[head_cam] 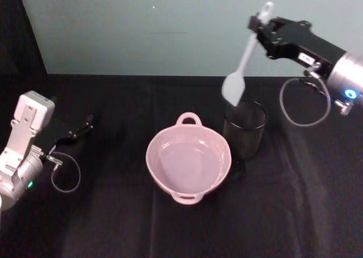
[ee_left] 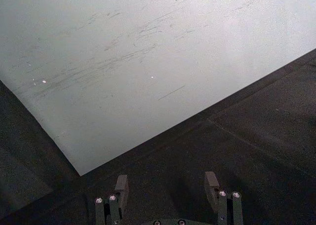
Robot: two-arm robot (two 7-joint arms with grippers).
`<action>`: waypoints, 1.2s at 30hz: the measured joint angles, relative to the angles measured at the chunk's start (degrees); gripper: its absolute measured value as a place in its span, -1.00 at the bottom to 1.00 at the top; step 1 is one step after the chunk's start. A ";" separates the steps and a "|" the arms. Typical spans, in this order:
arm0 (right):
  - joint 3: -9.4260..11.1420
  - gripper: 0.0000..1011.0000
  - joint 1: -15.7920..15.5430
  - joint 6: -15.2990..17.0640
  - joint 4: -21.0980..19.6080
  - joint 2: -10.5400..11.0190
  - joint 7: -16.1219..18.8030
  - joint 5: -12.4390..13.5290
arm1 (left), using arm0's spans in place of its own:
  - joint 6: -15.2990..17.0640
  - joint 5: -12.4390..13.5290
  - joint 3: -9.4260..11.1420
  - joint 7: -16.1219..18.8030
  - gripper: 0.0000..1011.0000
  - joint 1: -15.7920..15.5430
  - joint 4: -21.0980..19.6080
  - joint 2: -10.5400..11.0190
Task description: Use the one hand to pick up the spoon and stir the clear water in the bowl.
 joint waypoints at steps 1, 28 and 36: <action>-1.07 -0.77 0.84 -0.07 -0.28 0.13 1.49 -0.43 | 0.00 0.00 0.00 0.00 1.00 0.00 0.00 0.00; -13.16 -0.77 4.15 -11.17 13.52 -4.44 14.36 -9.61 | 0.00 0.00 0.00 0.00 1.00 0.00 0.00 0.00; -12.71 -0.77 3.20 -12.45 14.77 -4.57 14.27 -12.08 | 0.00 0.00 0.00 0.00 1.00 0.00 0.00 0.00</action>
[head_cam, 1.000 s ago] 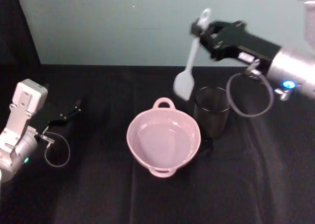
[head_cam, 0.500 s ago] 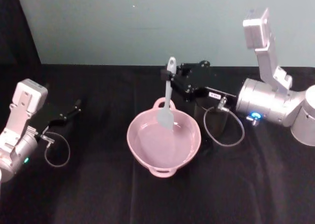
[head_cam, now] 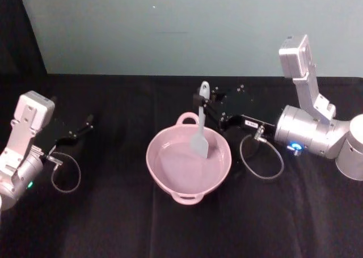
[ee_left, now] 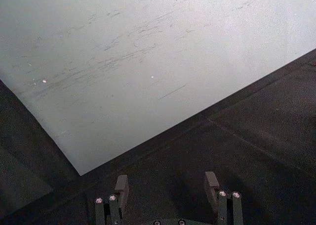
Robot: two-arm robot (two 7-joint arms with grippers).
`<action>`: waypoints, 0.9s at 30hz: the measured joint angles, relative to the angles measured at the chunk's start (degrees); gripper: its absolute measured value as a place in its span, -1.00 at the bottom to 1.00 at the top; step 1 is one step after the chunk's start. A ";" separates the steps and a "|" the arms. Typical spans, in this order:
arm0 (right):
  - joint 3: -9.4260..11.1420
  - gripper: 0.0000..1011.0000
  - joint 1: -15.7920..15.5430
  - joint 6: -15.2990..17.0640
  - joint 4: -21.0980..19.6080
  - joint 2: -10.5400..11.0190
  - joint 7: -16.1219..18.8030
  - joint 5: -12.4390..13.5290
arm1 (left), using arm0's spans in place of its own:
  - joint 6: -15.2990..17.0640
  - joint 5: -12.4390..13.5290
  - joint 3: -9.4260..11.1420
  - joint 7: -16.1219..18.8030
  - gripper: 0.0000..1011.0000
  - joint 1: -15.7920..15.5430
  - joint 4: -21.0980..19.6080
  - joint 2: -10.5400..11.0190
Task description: Use the one hand to pick up the spoon and stir the clear water in the bowl.
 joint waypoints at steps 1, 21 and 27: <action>0.15 -0.77 -0.36 0.01 -0.18 0.21 -0.02 -0.28 | 0.00 0.00 0.00 0.00 1.00 0.00 0.00 0.00; -0.44 -0.77 -3.98 1.78 -3.59 -0.48 3.18 3.15 | 0.00 0.00 0.00 0.00 1.00 0.00 0.00 0.00; -1.50 -0.77 -2.69 0.18 -0.39 -3.57 2.61 2.42 | 0.00 0.00 0.00 0.00 1.00 0.00 0.00 0.00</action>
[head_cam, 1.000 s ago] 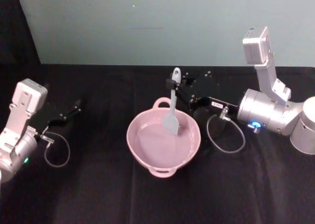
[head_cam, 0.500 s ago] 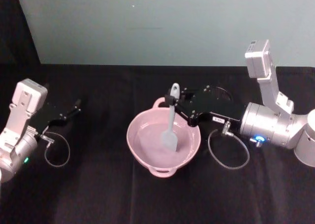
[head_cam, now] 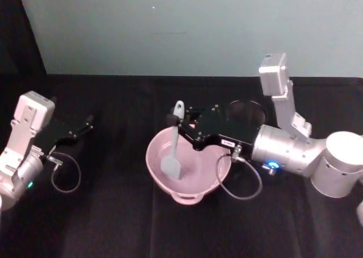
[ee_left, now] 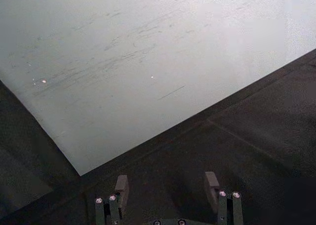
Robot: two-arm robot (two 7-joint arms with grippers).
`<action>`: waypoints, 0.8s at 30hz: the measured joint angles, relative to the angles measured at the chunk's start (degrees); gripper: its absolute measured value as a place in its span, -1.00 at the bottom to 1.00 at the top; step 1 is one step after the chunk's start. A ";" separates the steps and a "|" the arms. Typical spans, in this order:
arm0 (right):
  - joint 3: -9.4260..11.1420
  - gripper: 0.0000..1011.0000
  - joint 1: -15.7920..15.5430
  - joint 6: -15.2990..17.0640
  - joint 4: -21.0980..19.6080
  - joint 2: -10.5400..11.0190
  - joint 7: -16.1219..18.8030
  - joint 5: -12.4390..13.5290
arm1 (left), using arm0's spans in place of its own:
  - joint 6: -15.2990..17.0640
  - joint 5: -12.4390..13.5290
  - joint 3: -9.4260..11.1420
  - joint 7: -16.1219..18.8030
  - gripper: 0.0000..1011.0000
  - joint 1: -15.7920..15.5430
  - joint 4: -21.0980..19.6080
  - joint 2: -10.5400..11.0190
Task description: Use the one hand to pick up the spoon and stir the clear water in the bowl.
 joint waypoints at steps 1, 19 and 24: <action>-0.10 -0.77 0.24 -0.27 0.55 -0.48 -0.22 -0.18 | 0.00 0.00 0.00 0.00 1.00 0.00 0.00 0.00; 1.51 -0.77 2.54 -10.00 9.27 -6.60 -9.17 -10.40 | 0.00 0.00 0.00 0.00 1.00 0.00 0.00 0.00; 2.84 -0.77 1.67 -9.58 7.96 -5.49 -9.83 -11.00 | 0.00 0.00 0.00 0.00 1.00 0.00 0.00 0.00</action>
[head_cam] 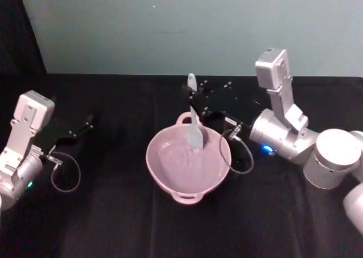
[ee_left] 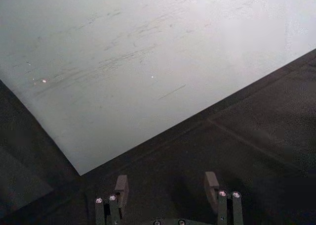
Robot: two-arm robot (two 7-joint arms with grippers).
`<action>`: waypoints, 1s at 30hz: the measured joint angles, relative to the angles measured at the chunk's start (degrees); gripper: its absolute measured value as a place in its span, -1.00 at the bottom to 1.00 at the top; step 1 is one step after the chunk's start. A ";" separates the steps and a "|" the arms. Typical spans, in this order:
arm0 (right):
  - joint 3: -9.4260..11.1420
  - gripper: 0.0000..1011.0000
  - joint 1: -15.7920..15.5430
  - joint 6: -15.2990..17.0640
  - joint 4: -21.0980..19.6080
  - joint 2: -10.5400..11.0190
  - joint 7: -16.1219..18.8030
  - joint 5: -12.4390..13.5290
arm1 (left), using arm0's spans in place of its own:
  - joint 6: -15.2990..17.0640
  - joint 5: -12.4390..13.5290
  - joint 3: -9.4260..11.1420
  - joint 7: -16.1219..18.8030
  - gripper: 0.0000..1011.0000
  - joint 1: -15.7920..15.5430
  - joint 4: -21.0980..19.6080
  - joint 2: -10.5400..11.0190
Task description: Use the one hand to pick up the spoon and stir the clear water in the bowl.
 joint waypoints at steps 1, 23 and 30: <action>0.23 -0.77 -0.24 0.29 -0.40 0.29 -0.01 0.00 | 0.00 0.00 0.00 0.00 1.00 0.00 0.00 0.00; 1.32 -0.77 -7.07 12.21 -11.70 5.07 8.28 11.01 | 0.00 0.00 0.00 0.00 1.00 0.00 0.00 0.00; -0.56 -0.77 -5.06 11.26 -8.84 2.37 7.93 11.62 | 0.00 0.00 0.00 0.00 1.00 0.00 0.00 0.00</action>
